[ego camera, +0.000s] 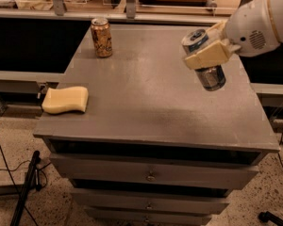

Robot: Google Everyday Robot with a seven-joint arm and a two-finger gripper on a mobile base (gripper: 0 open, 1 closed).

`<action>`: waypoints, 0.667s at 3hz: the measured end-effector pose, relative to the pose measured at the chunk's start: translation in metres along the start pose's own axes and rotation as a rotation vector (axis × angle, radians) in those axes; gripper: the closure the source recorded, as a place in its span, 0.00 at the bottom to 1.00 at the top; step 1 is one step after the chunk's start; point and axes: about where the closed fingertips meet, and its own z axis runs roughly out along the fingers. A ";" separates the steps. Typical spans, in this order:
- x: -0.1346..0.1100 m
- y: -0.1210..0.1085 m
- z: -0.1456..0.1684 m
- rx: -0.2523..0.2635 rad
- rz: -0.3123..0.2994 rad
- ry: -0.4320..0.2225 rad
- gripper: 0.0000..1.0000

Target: Knock redbull can over

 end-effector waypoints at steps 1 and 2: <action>0.002 0.012 0.027 -0.042 0.027 0.211 1.00; 0.024 0.025 0.070 -0.096 0.017 0.426 1.00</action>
Offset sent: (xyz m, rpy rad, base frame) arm 0.0405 -0.0440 -0.1378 -1.0600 0.2452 -0.1012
